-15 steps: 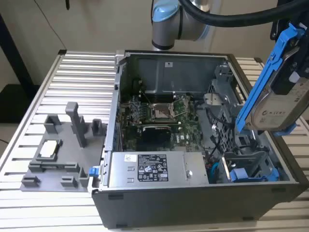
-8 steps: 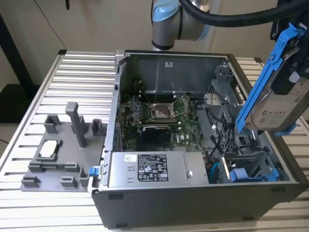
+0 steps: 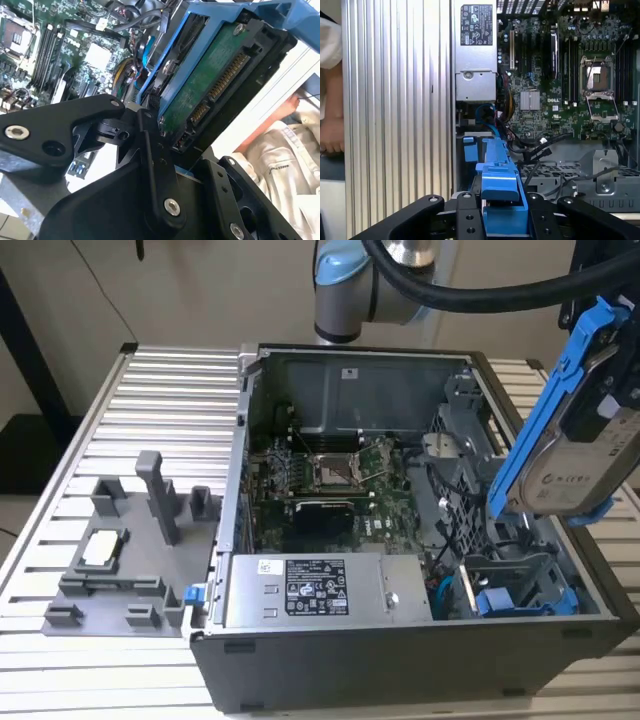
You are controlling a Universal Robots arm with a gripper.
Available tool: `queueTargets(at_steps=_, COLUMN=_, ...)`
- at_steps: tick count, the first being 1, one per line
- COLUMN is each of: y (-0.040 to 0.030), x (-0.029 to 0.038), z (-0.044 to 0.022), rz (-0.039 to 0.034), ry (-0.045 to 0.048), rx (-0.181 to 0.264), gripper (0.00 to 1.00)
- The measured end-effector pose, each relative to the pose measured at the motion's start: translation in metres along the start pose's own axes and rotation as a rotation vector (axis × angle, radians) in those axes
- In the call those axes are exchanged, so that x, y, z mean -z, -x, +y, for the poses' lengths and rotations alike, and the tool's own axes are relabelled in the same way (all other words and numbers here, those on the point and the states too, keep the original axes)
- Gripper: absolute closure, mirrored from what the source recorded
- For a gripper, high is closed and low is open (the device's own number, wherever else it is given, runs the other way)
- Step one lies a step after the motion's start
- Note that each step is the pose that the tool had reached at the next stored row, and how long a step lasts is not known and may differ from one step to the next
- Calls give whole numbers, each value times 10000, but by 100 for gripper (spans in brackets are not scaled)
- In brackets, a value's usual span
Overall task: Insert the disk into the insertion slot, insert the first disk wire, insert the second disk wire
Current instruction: 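Insert the disk into the insertion slot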
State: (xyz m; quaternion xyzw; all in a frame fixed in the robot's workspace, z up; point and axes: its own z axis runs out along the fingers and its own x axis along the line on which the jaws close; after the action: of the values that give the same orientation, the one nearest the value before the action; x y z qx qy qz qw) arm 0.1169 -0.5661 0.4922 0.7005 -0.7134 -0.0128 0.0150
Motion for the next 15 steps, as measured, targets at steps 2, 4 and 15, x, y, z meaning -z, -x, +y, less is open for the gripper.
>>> queueTargets(at_steps=2, y=-7, x=-22, z=-1, rz=-1, ry=0, rx=1, gripper=67)
queueTargets(at_steps=4, y=-13, x=-44, z=-2, rz=-1, ry=0, rx=0, gripper=67)
queueTargets(at_steps=15, y=-59, x=-167, z=-8, rz=-23, ry=-1, rx=1, gripper=67)
